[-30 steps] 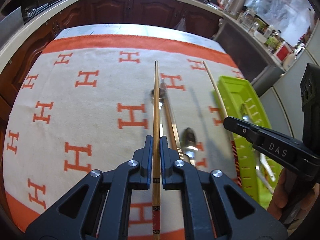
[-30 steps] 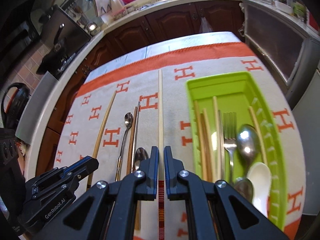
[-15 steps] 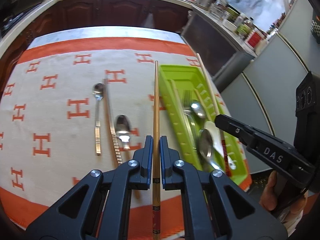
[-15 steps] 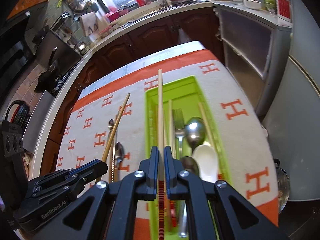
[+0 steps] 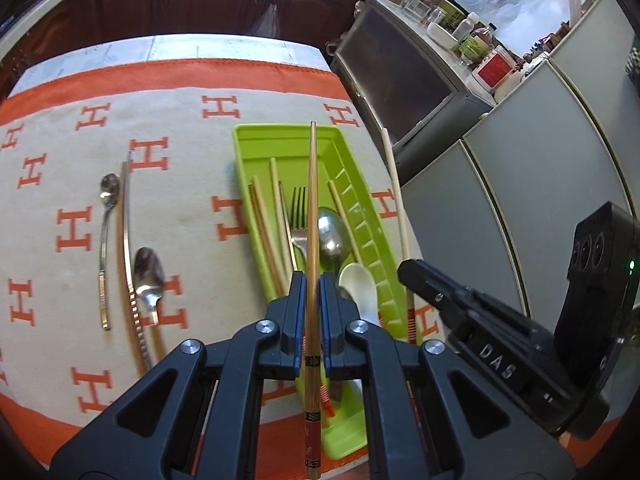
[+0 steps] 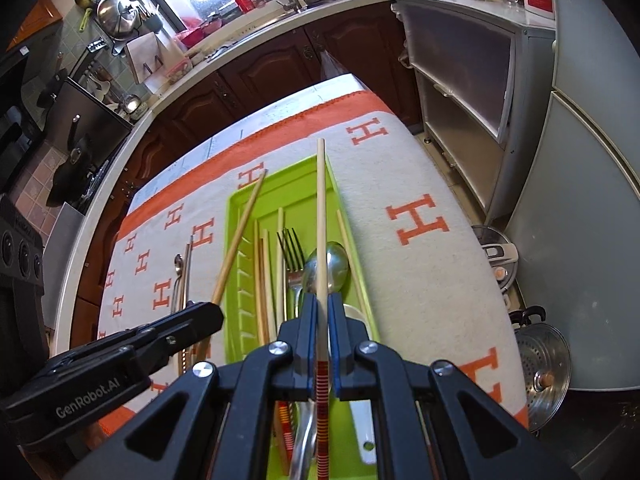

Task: Organize utensils
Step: 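Carry both chopsticks into the green tray and open both tools, then move both tools back over the steel spoons on the cloth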

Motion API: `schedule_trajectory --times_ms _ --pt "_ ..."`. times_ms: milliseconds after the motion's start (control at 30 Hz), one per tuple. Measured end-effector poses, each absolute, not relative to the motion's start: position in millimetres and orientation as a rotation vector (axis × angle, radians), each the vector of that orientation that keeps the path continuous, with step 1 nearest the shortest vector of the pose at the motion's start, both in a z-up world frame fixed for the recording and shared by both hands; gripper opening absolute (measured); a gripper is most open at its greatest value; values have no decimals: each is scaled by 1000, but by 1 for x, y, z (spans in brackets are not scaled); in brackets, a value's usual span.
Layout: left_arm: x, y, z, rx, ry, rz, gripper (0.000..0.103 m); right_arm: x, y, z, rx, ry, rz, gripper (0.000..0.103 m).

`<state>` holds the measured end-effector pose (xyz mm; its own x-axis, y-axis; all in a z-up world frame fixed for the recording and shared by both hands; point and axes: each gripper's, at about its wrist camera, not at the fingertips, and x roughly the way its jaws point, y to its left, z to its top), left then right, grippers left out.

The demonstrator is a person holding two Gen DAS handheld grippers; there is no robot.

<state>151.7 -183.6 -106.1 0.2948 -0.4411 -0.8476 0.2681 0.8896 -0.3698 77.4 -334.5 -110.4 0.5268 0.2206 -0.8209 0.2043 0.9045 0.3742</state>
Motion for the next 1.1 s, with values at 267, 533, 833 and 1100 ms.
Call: schedule_trajectory --times_ms 267,533,833,1100 --pt "170 -206 -131 -147 1239 -460 5 88 -335 -125 484 1077 34 7" --pt "173 -200 -138 -116 1241 -436 5 85 -333 -124 494 1077 28 14" --pt "159 -178 -125 -92 1207 -417 5 69 -313 -110 483 1053 74 14" --pt "136 -145 -111 -72 1160 -379 5 58 -291 -93 425 1037 86 14"
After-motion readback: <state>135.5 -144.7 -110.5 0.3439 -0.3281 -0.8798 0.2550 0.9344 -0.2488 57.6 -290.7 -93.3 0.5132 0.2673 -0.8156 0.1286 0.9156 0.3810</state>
